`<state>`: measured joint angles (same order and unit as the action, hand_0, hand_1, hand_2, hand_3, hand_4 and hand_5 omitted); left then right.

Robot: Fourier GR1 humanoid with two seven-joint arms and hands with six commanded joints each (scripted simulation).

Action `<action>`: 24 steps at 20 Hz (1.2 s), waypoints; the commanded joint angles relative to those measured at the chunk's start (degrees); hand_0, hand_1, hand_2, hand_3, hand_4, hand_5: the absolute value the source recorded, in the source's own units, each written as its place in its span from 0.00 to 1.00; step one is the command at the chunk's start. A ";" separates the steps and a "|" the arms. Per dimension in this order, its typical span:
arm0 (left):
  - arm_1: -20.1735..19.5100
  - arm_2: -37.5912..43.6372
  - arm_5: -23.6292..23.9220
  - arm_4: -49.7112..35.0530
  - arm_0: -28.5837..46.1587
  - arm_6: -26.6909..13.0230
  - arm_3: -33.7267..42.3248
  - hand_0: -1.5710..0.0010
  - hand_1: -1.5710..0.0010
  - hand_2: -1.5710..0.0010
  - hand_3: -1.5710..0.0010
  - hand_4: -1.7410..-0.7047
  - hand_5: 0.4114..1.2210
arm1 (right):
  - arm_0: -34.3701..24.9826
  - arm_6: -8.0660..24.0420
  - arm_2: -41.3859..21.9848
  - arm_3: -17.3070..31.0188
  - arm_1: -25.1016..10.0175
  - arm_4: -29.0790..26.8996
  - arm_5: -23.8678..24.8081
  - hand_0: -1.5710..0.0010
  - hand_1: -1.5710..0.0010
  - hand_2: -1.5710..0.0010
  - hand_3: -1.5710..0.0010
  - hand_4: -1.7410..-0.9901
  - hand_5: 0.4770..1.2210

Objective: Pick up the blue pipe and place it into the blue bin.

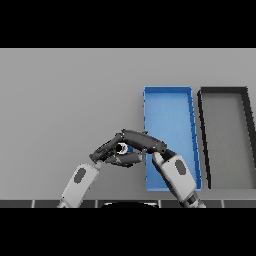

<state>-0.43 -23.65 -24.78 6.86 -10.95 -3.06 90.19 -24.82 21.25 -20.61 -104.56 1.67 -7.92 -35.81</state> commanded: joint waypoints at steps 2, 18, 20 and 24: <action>0.30 0.38 0.52 -0.37 0.16 -1.66 -0.07 0.97 0.97 0.97 0.98 0.74 0.21 | 0.07 -0.97 0.81 0.78 0.36 -0.16 -0.48 0.00 0.00 0.00 0.00 0.32 1.00; -1.82 0.61 0.55 -0.16 0.62 -1.66 0.18 1.00 1.00 1.00 1.00 0.77 0.07 | -29.33 11.47 20.96 5.93 -5.37 -22.96 18.80 0.00 0.00 0.00 0.00 0.32 1.00; -2.10 0.52 0.44 -0.62 1.33 -1.92 1.59 1.00 1.00 1.00 1.00 0.76 0.07 | -30.65 10.34 23.20 9.24 -7.46 -20.38 18.05 0.00 0.00 0.00 0.00 0.32 1.00; -2.24 0.56 0.54 -1.21 2.34 -3.09 2.95 1.00 1.00 1.00 1.00 0.76 0.08 | -29.04 8.91 27.66 14.81 -10.98 -14.75 17.67 0.00 0.00 0.00 0.00 0.32 1.00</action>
<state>-2.69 -23.08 -24.26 5.64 -8.57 -6.09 93.13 -53.82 30.28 7.10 -89.71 -9.35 -22.55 -18.20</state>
